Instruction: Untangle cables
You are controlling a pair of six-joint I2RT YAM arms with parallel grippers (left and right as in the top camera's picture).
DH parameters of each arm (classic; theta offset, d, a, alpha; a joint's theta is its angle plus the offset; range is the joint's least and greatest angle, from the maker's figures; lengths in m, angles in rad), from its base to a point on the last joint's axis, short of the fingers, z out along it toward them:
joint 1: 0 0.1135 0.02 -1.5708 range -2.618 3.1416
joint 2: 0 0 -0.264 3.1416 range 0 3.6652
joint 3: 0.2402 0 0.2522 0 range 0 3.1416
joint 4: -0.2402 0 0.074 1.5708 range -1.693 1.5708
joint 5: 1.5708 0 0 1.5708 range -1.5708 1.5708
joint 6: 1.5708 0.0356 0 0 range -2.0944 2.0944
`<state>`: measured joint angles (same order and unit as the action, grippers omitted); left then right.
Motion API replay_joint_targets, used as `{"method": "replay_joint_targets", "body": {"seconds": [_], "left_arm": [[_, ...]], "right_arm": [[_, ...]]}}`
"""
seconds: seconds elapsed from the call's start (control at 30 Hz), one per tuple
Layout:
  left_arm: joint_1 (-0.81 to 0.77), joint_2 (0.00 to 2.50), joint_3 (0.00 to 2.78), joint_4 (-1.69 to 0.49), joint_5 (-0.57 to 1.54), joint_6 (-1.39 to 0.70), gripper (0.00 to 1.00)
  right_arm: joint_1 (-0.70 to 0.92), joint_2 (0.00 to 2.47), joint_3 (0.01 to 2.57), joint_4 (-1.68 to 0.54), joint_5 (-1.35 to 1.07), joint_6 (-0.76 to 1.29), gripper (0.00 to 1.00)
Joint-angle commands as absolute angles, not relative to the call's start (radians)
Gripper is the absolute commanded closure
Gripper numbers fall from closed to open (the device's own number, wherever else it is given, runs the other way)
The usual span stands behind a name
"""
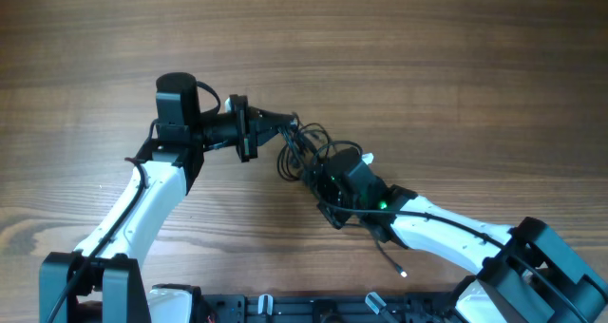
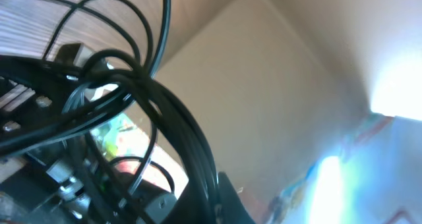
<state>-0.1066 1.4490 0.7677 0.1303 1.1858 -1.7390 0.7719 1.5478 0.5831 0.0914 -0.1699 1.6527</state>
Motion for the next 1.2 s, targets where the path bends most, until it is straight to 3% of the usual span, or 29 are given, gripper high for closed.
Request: {"method": "replay_joint_targets", "body": {"seconds": [0.0, 0.23, 0.33, 0.9, 1.0, 1.17], "left_arm": [[-0.060, 1.432, 0.784, 0.360, 1.342, -1.821, 0.96], [0.052, 1.432, 0.784, 0.955, 1.448, -2.183, 0.96], [0.091, 1.425, 0.785, 1.093, 1.423, -2.182, 0.96], [0.206, 1.402, 0.785, 1.092, 1.413, -2.182, 0.96], [0.205, 1.402, 0.785, 1.092, 1.412, -2.181, 0.96], [0.196, 1.402, 0.785, 1.069, 1.364, -2.181, 0.96]], "right_arm": [[0.746, 1.567, 0.582, 0.064, -0.112, 1.547, 0.11], [0.546, 1.499, 0.582, -0.278, -0.112, 1.493, 0.05], [0.450, 1.452, 0.582, -0.354, -0.112, 1.420, 0.04], [-0.026, 1.308, 0.582, -0.567, -0.106, 1.100, 0.00], [-0.031, 1.308, 0.582, -0.553, -0.195, 1.030, 0.00], [0.008, 1.308, 0.582, -0.456, -0.507, 0.743, 0.00]]}}
